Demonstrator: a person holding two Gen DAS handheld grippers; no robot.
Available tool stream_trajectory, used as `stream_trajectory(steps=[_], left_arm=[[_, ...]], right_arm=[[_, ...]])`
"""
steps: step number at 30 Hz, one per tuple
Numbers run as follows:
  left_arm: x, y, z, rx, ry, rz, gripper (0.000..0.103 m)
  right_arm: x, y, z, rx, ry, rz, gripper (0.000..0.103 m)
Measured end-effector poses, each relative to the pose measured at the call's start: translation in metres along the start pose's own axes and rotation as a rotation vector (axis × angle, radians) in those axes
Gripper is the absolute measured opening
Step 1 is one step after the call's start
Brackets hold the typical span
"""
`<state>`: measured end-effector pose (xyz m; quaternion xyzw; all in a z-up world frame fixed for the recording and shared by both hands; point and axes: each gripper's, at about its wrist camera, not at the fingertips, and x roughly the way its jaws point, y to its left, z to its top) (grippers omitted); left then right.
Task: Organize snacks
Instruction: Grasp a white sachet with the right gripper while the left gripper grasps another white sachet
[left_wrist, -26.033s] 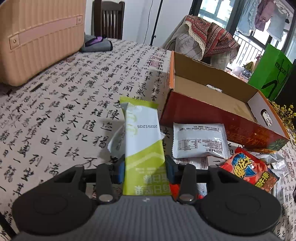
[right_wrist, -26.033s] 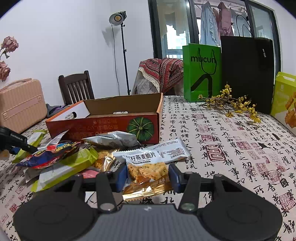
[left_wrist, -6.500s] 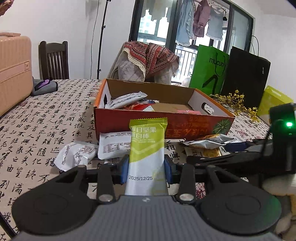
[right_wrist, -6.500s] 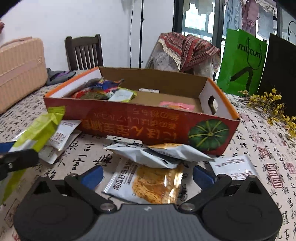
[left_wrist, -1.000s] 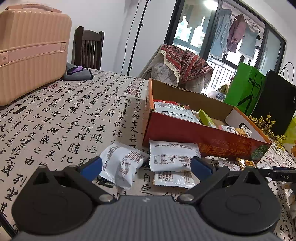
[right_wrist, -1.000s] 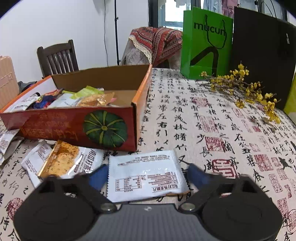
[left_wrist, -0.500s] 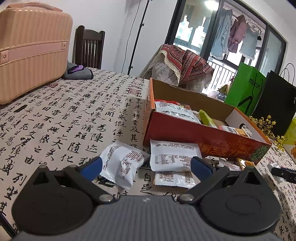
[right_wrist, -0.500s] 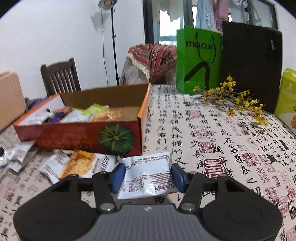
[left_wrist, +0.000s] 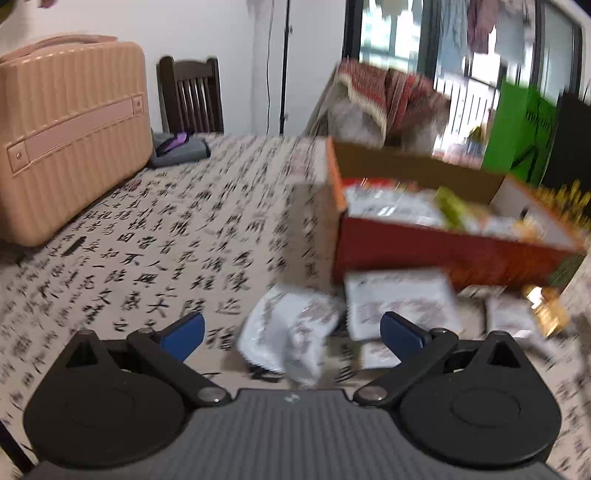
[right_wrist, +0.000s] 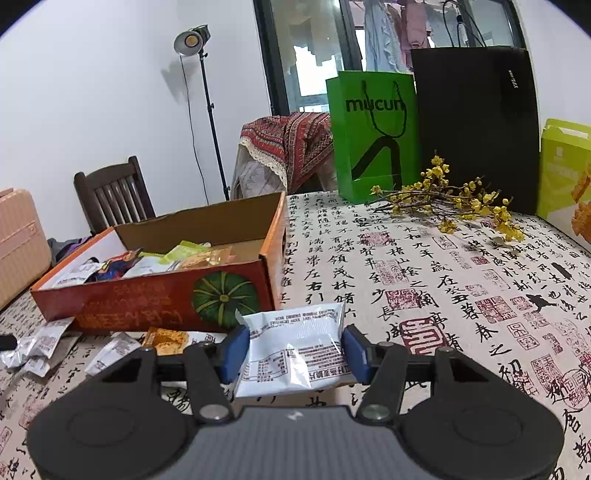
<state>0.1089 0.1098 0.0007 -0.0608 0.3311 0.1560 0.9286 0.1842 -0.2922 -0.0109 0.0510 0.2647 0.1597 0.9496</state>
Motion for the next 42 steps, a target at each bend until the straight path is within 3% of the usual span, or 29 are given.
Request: stream_trajectory(steps=[4,8,20,23,26,28,34,42], left_arm=[[0.014,0.002,-0.003,0.054,0.058,0.035,0.103],[0.026,0.001,-0.008,0.069,0.089,0.012,0.103],[0.037,0.011,-0.001,0.026,0.061,-0.033,0.103],[0.034,0.008,-0.003,0.04,0.049,-0.024,0.095],[0.03,0.005,-0.004,0.063,0.028,-0.04,0.078],[0.027,0.003,-0.005,0.07,0.014,-0.054,0.055],[0.021,0.011,-0.005,0.029,0.004,-0.055,0.045],[0.006,0.016,-0.007,0.014,-0.025,-0.038,0.044]], right_arm=[[0.0,-0.002,-0.001,0.015,-0.004,0.0,0.056],[0.0,-0.002,-0.001,0.019,-0.006,-0.001,0.057],[0.001,-0.001,-0.002,0.016,0.001,-0.016,0.058],[0.001,-0.001,-0.003,0.014,0.002,-0.018,0.058],[0.001,-0.001,-0.003,0.012,0.004,-0.019,0.059],[0.002,-0.001,-0.003,0.01,0.004,-0.019,0.059],[0.002,-0.001,-0.003,0.009,0.005,-0.019,0.059],[0.002,0.0,-0.004,0.007,0.003,-0.019,0.059]])
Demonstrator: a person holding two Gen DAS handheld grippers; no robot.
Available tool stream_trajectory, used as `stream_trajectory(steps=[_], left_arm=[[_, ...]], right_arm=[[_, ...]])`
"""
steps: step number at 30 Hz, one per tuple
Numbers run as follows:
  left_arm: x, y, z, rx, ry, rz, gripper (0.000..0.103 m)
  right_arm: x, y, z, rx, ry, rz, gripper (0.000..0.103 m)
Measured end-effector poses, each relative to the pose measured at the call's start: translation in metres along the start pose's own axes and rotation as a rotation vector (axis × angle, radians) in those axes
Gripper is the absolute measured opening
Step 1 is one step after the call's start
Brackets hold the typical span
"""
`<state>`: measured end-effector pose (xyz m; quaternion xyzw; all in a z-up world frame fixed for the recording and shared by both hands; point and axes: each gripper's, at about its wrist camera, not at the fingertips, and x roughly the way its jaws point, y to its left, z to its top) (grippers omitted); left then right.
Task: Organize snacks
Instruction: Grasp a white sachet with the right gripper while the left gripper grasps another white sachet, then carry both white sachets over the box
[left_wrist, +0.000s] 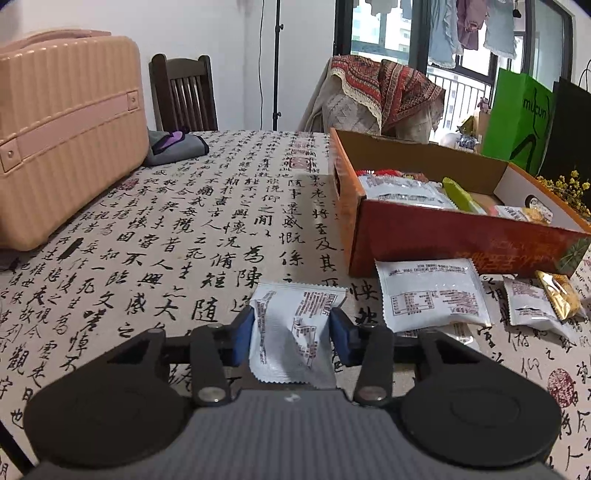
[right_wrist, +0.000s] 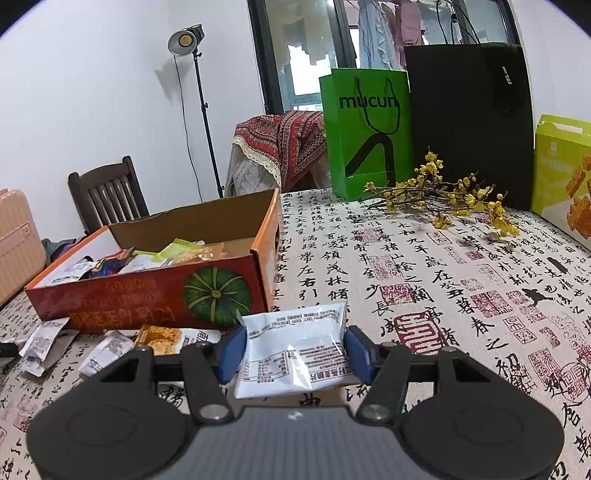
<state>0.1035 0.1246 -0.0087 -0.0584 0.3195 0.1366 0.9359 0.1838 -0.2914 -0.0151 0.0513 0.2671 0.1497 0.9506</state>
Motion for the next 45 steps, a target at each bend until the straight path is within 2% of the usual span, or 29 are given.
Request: stream_trajectory(steps=[11,19,27,35,41,45], left_arm=[[-0.033,-0.004,0.017,-0.019,-0.1,-0.025,0.044],[-0.047,-0.026,0.039,-0.028,-0.166,-0.073,0.044],[-0.049,-0.053,0.066,-0.043,-0.201,-0.125,0.044],[-0.034,-0.086,0.094,-0.052,-0.221,-0.153,0.044],[-0.008,-0.106,0.115,-0.07,-0.214,-0.131,0.044],[0.02,-0.111,0.119,-0.09,-0.195,-0.097,0.044]], right_arm=[[-0.013,0.004,0.008,-0.023,-0.043,0.008,0.059],[-0.029,0.015,0.03,-0.037,-0.105,0.023,0.059],[-0.03,0.044,0.057,-0.074,-0.147,0.074,0.059],[0.0,0.075,0.089,-0.062,-0.131,0.112,0.059],[0.039,0.093,0.107,-0.045,-0.098,0.094,0.059],[0.068,0.101,0.106,-0.032,-0.086,0.076,0.059]])
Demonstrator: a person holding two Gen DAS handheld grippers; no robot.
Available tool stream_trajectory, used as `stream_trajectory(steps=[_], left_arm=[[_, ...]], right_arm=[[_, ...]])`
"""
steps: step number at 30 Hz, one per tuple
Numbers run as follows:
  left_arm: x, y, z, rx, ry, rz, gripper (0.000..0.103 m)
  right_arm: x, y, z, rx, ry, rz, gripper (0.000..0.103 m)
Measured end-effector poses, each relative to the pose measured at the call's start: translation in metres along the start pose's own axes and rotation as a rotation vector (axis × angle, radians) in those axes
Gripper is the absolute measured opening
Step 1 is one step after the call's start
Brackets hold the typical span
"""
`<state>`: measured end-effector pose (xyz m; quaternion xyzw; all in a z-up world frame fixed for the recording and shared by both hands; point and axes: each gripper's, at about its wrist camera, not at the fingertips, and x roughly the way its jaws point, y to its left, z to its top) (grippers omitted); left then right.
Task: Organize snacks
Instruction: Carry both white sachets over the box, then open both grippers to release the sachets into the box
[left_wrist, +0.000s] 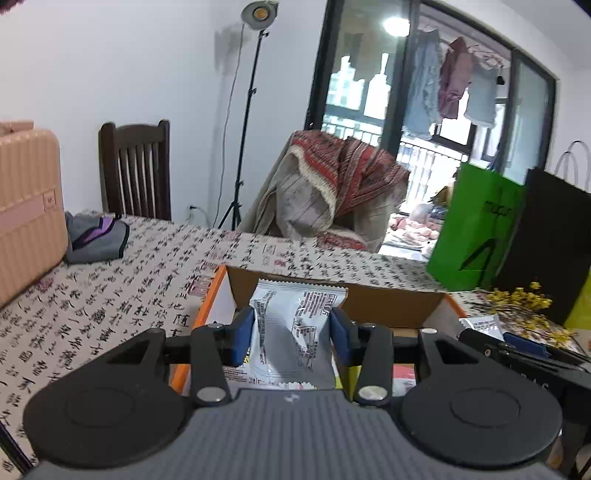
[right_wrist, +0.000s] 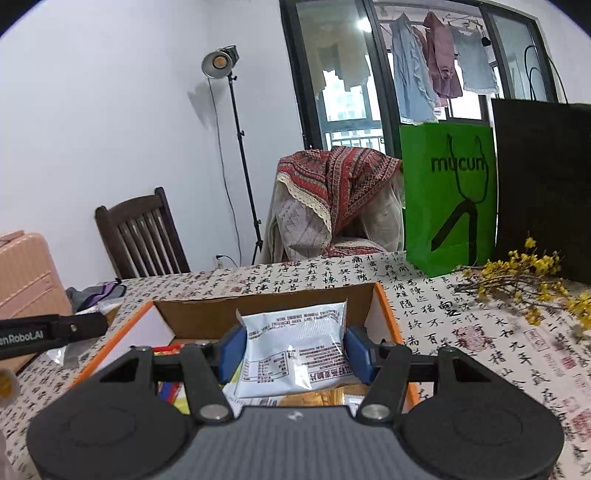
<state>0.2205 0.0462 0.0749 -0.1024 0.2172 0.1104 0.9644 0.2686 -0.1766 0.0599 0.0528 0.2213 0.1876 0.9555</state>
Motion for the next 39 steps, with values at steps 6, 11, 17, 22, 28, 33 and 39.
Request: stream_trajectory(steps=[6,11,17,22,28,33,39], left_arm=[[0.029,0.012,-0.021,-0.018,0.004,0.025,0.044],[0.034,0.015,-0.024,-0.009,0.0,0.028,0.045],[0.028,0.013,-0.03,-0.009,-0.054,0.043,0.073],[0.016,0.018,-0.029,-0.064,-0.11,0.049,0.103],[0.02,0.021,-0.027,-0.087,-0.074,0.052,0.103],[0.019,0.021,-0.026,-0.086,-0.074,0.05,0.103],[0.011,0.023,-0.015,-0.104,-0.074,0.064,0.103]], right_arm=[[0.025,-0.004,-0.028,-0.003,-0.024,0.02,0.059],[0.03,-0.002,-0.034,-0.03,0.006,0.033,0.059],[0.029,-0.006,-0.036,-0.02,0.01,0.033,0.077],[0.027,-0.011,-0.036,0.006,-0.006,0.048,0.103],[0.027,-0.01,-0.037,-0.003,-0.017,0.044,0.103],[0.027,-0.012,-0.036,-0.001,-0.017,0.032,0.103],[0.017,-0.012,-0.027,-0.008,-0.025,-0.001,0.103]])
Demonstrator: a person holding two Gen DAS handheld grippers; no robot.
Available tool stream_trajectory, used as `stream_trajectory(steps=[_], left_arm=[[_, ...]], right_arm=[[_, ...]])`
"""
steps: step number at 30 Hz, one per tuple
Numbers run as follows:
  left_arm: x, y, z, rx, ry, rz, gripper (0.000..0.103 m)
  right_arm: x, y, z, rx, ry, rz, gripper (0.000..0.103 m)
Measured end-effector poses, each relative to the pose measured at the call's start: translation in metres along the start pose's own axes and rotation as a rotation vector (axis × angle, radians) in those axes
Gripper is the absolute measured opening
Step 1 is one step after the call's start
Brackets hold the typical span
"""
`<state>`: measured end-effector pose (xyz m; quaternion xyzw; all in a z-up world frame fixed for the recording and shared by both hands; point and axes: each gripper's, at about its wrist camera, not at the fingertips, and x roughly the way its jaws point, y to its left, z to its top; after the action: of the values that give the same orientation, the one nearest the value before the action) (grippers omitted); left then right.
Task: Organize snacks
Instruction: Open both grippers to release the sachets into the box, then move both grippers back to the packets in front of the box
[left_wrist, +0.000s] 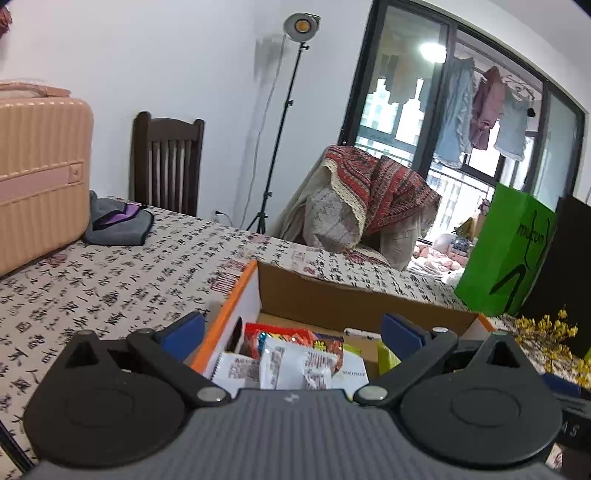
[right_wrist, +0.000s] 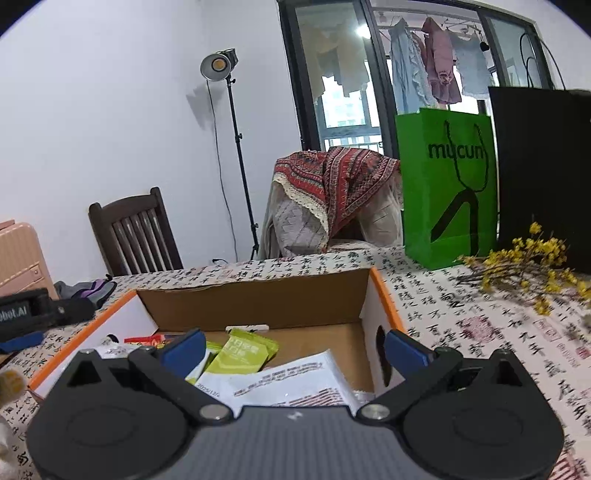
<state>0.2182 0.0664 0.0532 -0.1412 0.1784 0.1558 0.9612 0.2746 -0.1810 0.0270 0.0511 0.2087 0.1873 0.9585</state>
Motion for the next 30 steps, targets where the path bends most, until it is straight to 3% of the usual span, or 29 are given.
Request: stream_trajectory(steps=[3,10,16,30], left_arm=[[-0.014,0.0,0.01,-0.004,-0.018,-0.017,0.103],[-0.041,-0.004,0.015,0.04,0.032,-0.06,0.103],[-0.068,0.005,0.001,0.116,0.057,-0.049,0.103],[-0.086,0.05,-0.044,0.151,0.162,-0.045,0.103]], right_arm=[[-0.009,-0.003,0.007,0.019,0.018,0.018,0.103],[-0.032,0.0,0.009,-0.039,0.051,0.009,0.103],[-0.055,-0.002,-0.003,-0.064,0.09,0.02,0.103],[-0.088,0.003,-0.045,-0.149,0.179,0.029,0.103]])
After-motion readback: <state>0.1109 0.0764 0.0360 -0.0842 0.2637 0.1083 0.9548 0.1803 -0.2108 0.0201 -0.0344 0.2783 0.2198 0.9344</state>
